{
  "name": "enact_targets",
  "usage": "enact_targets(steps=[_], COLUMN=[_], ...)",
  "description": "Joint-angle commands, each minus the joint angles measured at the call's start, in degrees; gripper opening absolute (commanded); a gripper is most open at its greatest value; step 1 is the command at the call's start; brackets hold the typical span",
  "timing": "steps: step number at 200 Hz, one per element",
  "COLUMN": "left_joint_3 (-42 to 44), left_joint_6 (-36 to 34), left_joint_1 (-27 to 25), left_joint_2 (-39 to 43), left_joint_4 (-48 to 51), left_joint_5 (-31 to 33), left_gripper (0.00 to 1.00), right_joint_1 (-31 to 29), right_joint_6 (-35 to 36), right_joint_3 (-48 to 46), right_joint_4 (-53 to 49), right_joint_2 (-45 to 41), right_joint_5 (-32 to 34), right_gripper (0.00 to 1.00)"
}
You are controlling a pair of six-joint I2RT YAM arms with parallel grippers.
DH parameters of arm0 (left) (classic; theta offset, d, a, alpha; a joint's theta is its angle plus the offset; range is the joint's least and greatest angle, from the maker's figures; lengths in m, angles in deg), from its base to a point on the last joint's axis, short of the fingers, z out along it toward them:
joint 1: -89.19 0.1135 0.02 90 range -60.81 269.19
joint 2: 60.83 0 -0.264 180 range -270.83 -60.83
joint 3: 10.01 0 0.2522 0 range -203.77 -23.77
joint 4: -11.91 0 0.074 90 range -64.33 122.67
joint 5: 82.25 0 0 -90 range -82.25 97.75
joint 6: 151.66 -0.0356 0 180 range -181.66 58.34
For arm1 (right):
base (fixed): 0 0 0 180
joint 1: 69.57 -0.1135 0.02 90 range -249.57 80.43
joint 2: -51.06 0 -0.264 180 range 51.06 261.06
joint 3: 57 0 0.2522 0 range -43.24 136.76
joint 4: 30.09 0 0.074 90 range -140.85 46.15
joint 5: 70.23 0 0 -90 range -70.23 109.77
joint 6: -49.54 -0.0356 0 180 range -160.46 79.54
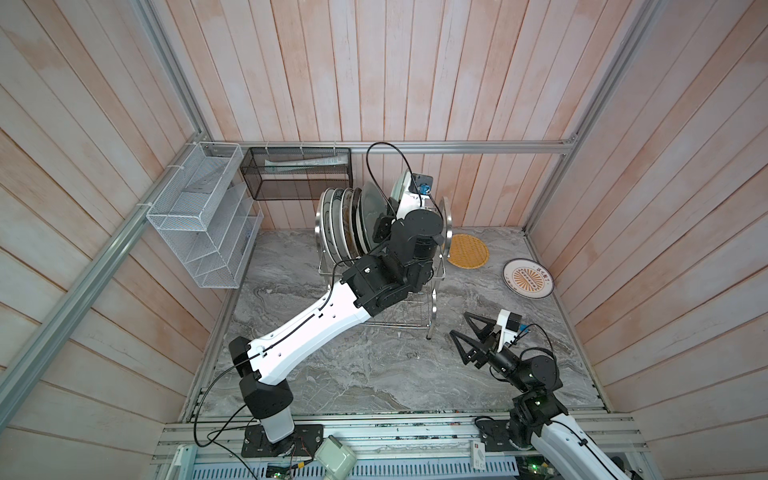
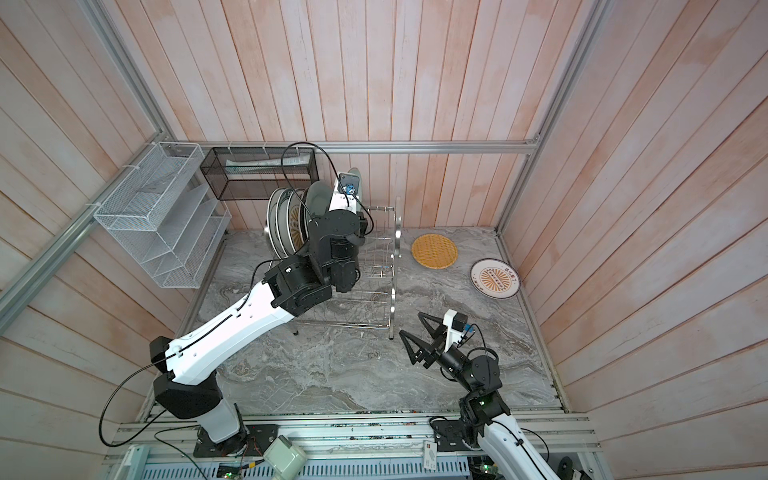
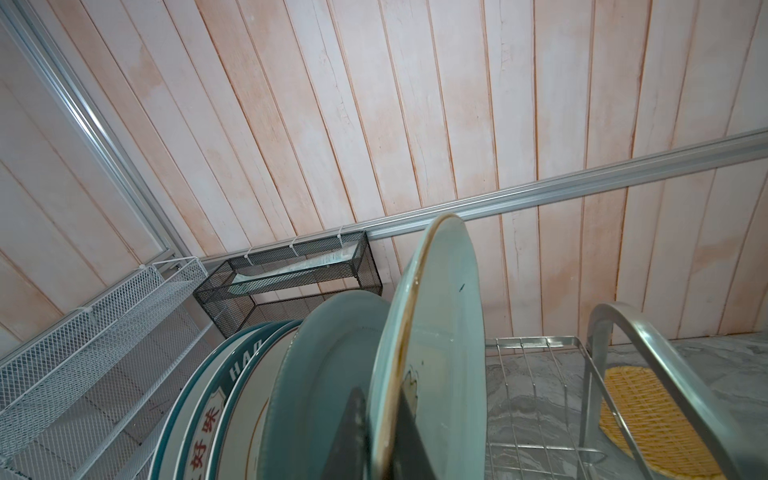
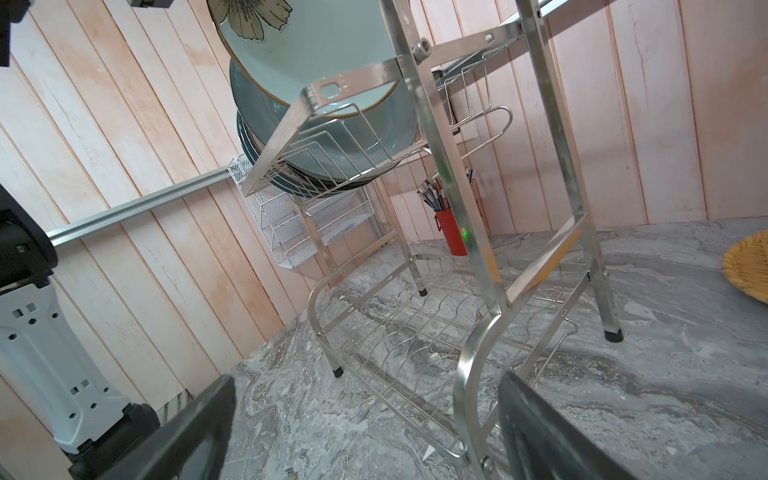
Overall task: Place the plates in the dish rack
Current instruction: 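Carry the plate with the left gripper into the upper rack tier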
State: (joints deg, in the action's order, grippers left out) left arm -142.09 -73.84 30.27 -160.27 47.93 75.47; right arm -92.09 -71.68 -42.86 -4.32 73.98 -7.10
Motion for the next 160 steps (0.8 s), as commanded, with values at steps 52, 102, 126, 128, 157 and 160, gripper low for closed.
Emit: enact_targets(steps=[52, 102, 126, 128, 157, 160], left_joint_3=[-4.1, -5.2, -5.3, -5.3, -6.0, -6.1], left_joint_6=[11.1, 14.6, 14.8, 14.8, 16.3, 16.2], left_joint_1=[3.3, 5.4, 5.7, 5.7, 5.7, 5.7], left_joint_2=[-1.2, -2.5, -2.8, -2.8, -3.2, -3.2], left_joint_4=[8.2, 12.1, 12.6, 12.6, 15.0, 15.3], left_joint_5=[-4.3, -5.2, -4.8, -4.9, -6.1, -6.2], left_gripper=[0.00, 0.00, 0.00, 0.00, 0.00, 0.00], right_joint_1=[-1.2, -1.5, -1.6, -1.6, -1.6, -1.6], right_joint_6=[1.7, 1.9, 1.9, 1.9, 1.9, 1.9], right_joint_3=[-3.8, -3.7, -3.8, -3.8, -3.7, -3.7], right_joint_4=[3.1, 3.1, 3.2, 3.2, 3.2, 3.2], right_joint_2=[0.8, 0.8, 0.9, 0.9, 1.0, 1.1], right_joint_5=[1.2, 1.3, 1.4, 1.4, 1.6, 1.6], right_gripper=[0.98, 0.98, 0.98, 0.98, 0.98, 0.98])
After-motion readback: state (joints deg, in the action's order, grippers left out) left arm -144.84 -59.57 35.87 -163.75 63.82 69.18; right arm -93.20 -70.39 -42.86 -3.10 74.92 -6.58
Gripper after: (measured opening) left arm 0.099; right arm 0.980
